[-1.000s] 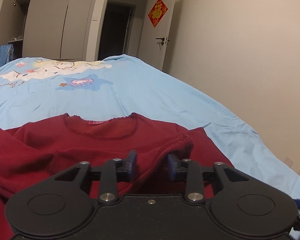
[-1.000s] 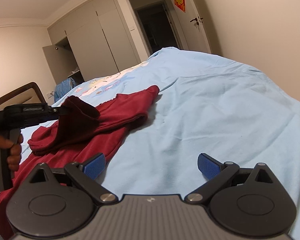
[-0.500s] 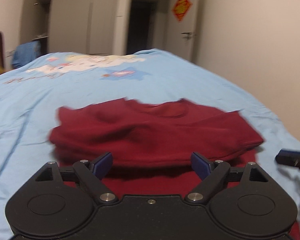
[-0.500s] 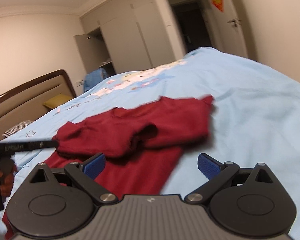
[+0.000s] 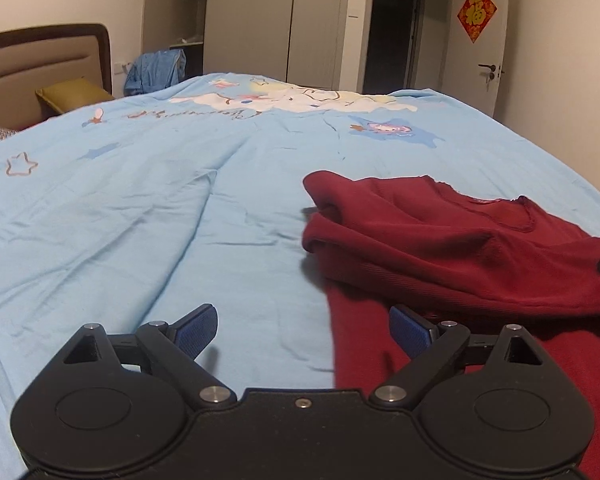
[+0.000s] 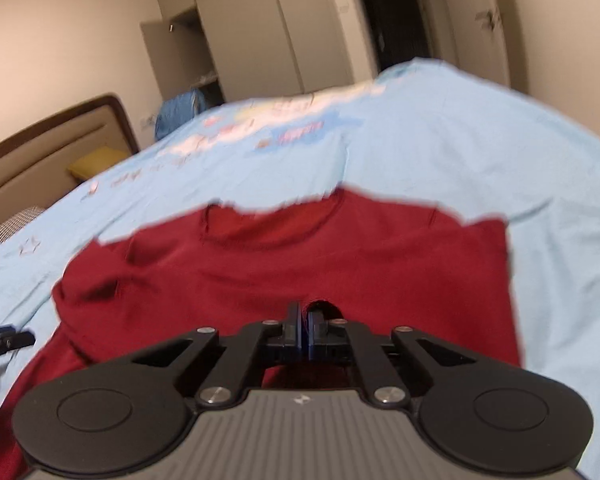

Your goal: Fold small clothes

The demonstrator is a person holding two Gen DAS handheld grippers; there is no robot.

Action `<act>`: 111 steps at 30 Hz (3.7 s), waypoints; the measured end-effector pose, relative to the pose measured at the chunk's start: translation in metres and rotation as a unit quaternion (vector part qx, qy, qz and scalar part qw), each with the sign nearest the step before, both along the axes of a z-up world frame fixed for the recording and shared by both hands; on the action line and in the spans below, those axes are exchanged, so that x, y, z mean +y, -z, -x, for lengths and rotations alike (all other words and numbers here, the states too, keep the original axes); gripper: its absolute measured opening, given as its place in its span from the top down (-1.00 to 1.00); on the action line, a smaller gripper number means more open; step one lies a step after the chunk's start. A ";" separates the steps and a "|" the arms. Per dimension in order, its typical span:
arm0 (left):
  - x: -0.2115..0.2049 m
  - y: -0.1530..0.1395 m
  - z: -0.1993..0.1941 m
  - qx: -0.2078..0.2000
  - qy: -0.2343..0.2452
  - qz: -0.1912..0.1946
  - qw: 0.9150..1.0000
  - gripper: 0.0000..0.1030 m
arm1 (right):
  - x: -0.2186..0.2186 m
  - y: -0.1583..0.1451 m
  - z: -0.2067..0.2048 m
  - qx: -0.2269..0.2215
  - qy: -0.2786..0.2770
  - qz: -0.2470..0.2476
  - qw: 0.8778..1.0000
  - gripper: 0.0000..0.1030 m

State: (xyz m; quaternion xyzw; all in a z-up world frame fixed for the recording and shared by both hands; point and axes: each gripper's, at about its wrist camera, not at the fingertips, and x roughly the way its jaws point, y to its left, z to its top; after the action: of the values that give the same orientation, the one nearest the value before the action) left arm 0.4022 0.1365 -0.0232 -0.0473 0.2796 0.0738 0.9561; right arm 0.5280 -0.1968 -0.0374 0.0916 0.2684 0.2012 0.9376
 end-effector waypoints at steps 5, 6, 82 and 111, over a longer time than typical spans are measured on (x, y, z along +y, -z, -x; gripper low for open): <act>0.005 0.003 -0.013 -0.010 0.042 -0.050 0.998 -0.75 | -0.006 -0.006 0.000 -0.001 0.013 0.032 0.999 0.93; 0.006 0.003 -0.017 -0.011 0.052 -0.062 0.997 -0.72 | -0.005 -0.006 -0.001 0.008 0.002 0.041 0.999 0.91; 0.062 0.015 -0.137 0.039 0.011 0.036 0.999 0.10 | 0.062 0.000 0.014 -0.085 -0.060 0.111 0.988 -0.99; 0.041 -0.019 -0.023 -0.009 -0.003 0.034 0.999 -0.90 | -0.007 0.001 0.095 -0.071 -0.016 0.117 0.991 -0.99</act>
State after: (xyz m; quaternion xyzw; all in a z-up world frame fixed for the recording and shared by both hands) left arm 0.4248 0.1770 -0.0038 -0.0817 0.2732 0.0664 0.9562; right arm 0.4331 -0.2043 -0.0386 -0.0370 0.2244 0.1893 0.9552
